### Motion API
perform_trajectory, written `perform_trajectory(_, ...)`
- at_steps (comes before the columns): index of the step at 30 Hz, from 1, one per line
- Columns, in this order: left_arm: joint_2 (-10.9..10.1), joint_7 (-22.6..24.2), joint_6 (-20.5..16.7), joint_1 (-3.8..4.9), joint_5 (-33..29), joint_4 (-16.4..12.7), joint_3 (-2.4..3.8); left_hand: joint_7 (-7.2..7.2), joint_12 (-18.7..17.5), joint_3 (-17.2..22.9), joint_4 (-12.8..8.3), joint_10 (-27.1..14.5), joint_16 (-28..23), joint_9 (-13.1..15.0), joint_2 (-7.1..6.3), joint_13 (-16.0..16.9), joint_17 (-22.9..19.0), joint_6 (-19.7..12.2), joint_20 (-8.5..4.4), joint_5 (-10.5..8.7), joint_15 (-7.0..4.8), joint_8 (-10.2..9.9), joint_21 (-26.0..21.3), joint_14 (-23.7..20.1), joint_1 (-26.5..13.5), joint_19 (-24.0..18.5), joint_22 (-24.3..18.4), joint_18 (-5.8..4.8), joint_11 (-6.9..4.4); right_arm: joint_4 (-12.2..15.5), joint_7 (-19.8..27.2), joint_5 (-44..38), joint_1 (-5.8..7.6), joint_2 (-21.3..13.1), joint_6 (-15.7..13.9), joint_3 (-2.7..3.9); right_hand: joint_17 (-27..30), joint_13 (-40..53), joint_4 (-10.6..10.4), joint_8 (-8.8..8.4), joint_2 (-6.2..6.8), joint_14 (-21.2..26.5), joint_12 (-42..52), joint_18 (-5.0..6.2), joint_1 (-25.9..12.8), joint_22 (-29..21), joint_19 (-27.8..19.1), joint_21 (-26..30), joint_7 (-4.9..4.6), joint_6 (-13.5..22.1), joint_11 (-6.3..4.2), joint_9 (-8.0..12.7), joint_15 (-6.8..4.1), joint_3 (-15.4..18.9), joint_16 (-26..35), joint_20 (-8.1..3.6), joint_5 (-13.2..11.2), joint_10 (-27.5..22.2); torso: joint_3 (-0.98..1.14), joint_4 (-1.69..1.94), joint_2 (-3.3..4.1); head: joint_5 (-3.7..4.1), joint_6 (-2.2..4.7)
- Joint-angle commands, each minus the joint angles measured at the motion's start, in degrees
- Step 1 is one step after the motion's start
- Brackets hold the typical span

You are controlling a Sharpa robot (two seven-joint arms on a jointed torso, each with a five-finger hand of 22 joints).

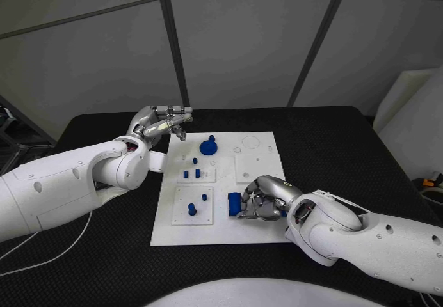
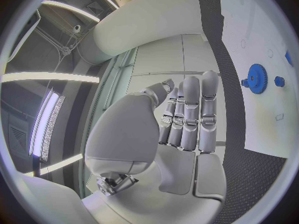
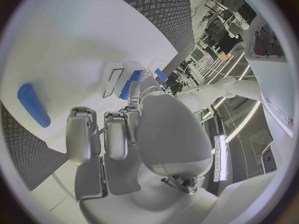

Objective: Assemble the parts on the task board

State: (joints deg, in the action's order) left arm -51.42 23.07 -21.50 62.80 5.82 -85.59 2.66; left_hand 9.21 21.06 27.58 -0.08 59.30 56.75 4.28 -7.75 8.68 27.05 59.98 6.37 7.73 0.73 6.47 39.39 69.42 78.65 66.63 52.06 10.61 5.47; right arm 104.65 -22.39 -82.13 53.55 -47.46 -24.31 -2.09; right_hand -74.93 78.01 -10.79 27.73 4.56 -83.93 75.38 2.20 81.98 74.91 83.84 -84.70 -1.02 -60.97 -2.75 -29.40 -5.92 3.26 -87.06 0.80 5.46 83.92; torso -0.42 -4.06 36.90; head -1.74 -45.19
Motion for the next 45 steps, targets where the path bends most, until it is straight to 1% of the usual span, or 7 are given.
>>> perform_trajectory(1, 0.0, 0.1, 0.4, 0.07, -0.1, -0.1, 0.03, 0.11, 0.2, -0.3, -0.1, -0.5, -0.1, -0.1, 0.2, 0.0, -0.1, -0.4, 0.03, -0.07, 0.01, -0.2, -0.3, -0.3, -0.3, -0.4, -0.1, -0.24, -0.04, 0.7, 1.0, 1.0, 0.08, -0.8, 0.1, 0.01, -8.5, 0.9, -0.3, 0.15, 0.29, -4.7, 0.2, -0.13, -1.1, 8.2, 0.1, 0.2, -0.44, 0.0, 0.22, -0.1, 0.21, 0.5, 0.2, 0.13, -0.1, 0.9, 0.0, -0.09, 0.01, 0.12, 0.09)
perform_trajectory(5, 0.0, 0.1, 0.4, 0.07, -0.1, -0.1, 0.03, 0.11, 0.2, -0.3, -0.1, -0.5, -0.1, -0.1, 0.2, 0.0, -0.1, -0.4, 0.03, -0.07, 0.01, -0.2, -0.3, -0.3, -0.3, -0.4, -0.1, -0.24, -0.04, 1.7, 3.8, 3.7, 0.08, -2.8, -2.4, 0.0, -8.4, 0.7, -0.9, -0.96, -0.28, -4.7, -0.2, -0.06, -1.4, 8.0, -0.2, 0.4, -0.94, 1.6, 0.59, 0.2, 0.45, 0.6, 0.3, 0.31, 1.8, 0.7, 0.0, -0.09, -0.05, 0.19, 0.1)
perform_trajectory(12, -0.1, 0.0, 0.3, -0.01, -0.1, 0.0, 0.03, 0.11, 0.2, -0.3, -0.1, -0.5, -0.1, -0.1, 0.2, 0.0, -0.1, -0.4, 0.03, -0.07, 0.01, -0.2, -0.3, -0.3, -0.3, -0.4, -0.1, -0.24, -0.04, 4.9, 9.3, 11.2, 0.11, -9.6, -5.7, 0.08, -7.5, -0.4, -2.2, -8.8, -2.34, -4.5, -1.9, 0.22, -0.7, 6.9, -1.1, 1.4, -3.71, 5.4, 2.8, 4.6, 2.27, 0.3, 0.8, 1.8, 9.3, -0.2, 0.03, -0.21, -0.09, 0.48, 0.31)
perform_trajectory(16, -0.1, 0.0, 0.2, -0.13, -0.4, 0.1, 0.02, 0.11, 0.2, -0.3, -0.1, -0.5, -0.1, -0.1, 0.2, 0.0, -0.1, -0.4, 0.03, -0.07, 0.01, -0.2, -0.3, -0.3, -0.3, -0.4, -0.1, -0.24, -0.04, 6.1, 8.4, 12.2, 0.14, -13.9, -5.1, 0.13, -7.4, -0.8, -2.8, -12.86, -2.84, -4.5, -2.7, 0.27, -0.3, 6.9, -1.1, 1.4, -4.26, 3.8, 3.38, 7.5, 2.81, 0.4, 0.9, 2.55, 10.8, -0.4, -0.02, -0.46, -0.25, 0.77, 0.37)
perform_trajectory(21, -0.1, 0.0, 0.2, -0.35, -0.7, 0.0, 0.01, 0.11, 0.2, -0.3, -0.1, -0.5, -0.1, -0.1, 0.2, 0.0, -0.1, -0.4, 0.03, -0.07, 0.01, -0.2, -0.3, -0.3, -0.3, -0.4, -0.1, -0.24, -0.04, 6.4, 4.6, 8.0, 0.14, -16.7, -3.9, 0.15, -7.5, -0.8, -4.0, -15.07, -3.06, -4.5, -2.8, 0.2, -0.9, 7.2, -0.8, 1.2, -4.29, 2.1, 3.39, 9.3, 2.89, 1.1, 0.8, 2.7, 12.3, -0.3, -0.01, -0.72, -0.32, 1.17, 0.53)
perform_trajectory(30, -0.4, 0.0, 0.3, -0.99, -0.8, -0.5, 0.01, 0.16, 0.3, -0.3, -0.1, -0.6, -0.1, -0.1, 0.19, 0.0, -0.1, -0.5, 0.06, -0.07, 0.05, -0.3, -0.3, -0.3, -0.3, -0.4, -0.1, -0.24, 0.01, 6.1, -4.7, -4.0, 0.08, -17.2, -3.7, 0.14, -7.3, -0.9, -5.8, -16.29, -1.53, -4.5, -3.1, 0.1, -4.8, 7.6, -0.4, 1.0, -3.7, -1.1, 2.96, 10.5, 2.56, 4.3, 1.0, 2.48, 17.3, -0.1, 0.06, -0.78, -0.27, 2.44, 0.68)
perform_trajectory(45, -0.5, 0.0, 0.5, -1.31, -0.8, -0.7, 0.02, 0.16, 0.3, -0.3, -0.1, -0.6, -0.1, -0.1, 0.19, 0.0, -0.1, -0.5, 0.06, -0.07, 0.05, -0.3, -0.3, -0.3, -0.3, -0.4, -0.1, -0.24, 0.01, 3.8, -9.4, -8.4, 0.0, -13.8, -0.3, 0.11, -7.2, -0.9, -5.8, -16.04, -1.05, -4.5, -3.3, 0.12, -6.1, 7.5, -0.5, 1.1, -3.23, -2.5, 2.59, 10.2, 2.26, 6.1, 1.1, 2.2, 16.6, -0.1, -0.07, -0.47, -0.26, 2.71, 0.26)
